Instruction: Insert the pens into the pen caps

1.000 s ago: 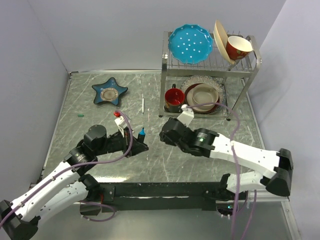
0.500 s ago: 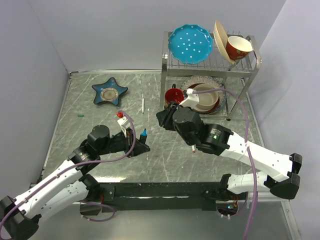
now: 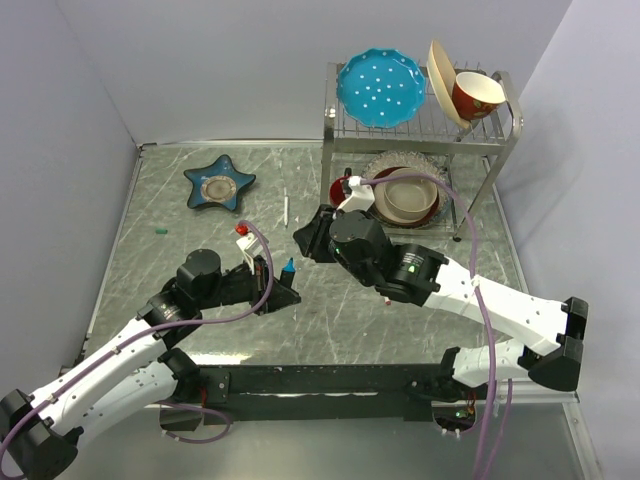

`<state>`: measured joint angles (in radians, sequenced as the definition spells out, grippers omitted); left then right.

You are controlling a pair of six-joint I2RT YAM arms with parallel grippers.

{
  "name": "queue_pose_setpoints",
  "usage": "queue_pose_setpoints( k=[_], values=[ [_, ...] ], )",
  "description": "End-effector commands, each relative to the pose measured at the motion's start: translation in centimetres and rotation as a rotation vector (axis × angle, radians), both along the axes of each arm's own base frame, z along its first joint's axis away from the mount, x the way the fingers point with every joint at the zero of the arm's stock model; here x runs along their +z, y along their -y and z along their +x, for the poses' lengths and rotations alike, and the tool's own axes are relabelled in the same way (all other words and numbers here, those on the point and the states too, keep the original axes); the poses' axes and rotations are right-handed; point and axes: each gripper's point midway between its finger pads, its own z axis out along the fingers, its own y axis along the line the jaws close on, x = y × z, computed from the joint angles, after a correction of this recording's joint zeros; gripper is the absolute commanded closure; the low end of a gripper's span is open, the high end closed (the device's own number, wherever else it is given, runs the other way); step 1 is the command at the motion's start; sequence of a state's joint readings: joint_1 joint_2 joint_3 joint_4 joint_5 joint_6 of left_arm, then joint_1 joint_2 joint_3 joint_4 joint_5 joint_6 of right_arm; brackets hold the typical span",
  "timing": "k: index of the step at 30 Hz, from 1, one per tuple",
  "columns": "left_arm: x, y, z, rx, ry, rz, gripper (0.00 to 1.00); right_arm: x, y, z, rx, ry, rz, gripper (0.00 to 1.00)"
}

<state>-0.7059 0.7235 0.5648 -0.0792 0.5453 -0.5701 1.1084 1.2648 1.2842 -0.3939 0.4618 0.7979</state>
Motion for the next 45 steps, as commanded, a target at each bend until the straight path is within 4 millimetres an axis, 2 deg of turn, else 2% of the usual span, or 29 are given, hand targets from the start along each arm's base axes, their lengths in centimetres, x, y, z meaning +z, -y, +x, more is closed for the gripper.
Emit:
queue_pose_setpoints(
  k=[1,10,15,23,29,32,33,35,36,39,45],
  values=[
    [1.8,0.2,0.1,-0.010,0.050,-0.043,0.99,2.5,-1.0,-0.4,0.023,0.026,0.083,1.00],
    [1.6,0.4,0.3,-0.008,0.042,-0.035,0.99,0.5,-1.7,-1.4,0.039,-0.012,0.057,1.00],
    [1.9,0.1,0.4,0.013,0.050,-0.036,0.99,-1.4,-1.6,-2.4,0.030,-0.041,0.001,1.00],
    [2.4,0.1,0.5,0.023,0.058,-0.053,0.99,-4.6,-2.5,-4.4,0.030,-0.100,-0.082,1.00],
    [2.7,-0.2,1.6,0.087,0.065,-0.057,0.99,-5.6,-2.7,-6.3,-0.008,-0.146,-0.090,0.99],
    [3.3,0.0,1.9,0.094,0.077,-0.073,0.99,-6.0,-2.8,-6.9,-0.042,-0.202,-0.040,0.86],
    [3.1,0.1,1.8,0.085,0.072,-0.068,0.99,-6.5,-3.1,-7.5,-0.022,-0.238,-0.018,0.77],
    [3.9,0.5,1.7,0.061,0.096,-0.096,0.99,-5.2,-3.7,-7.9,0.007,-0.240,0.069,0.61],
    [4.1,0.6,1.6,0.046,0.096,-0.096,0.99,-5.6,-3.6,-8.1,0.020,-0.243,0.077,0.58],
    [4.3,0.6,1.0,0.016,0.106,-0.098,0.99,-3.2,-2.8,-8.3,0.045,-0.211,0.156,0.52],
    [5.6,0.2,-0.6,-0.041,0.164,-0.141,0.99,-0.6,-1.1,-8.5,0.098,-0.112,0.189,0.37]
  ],
)
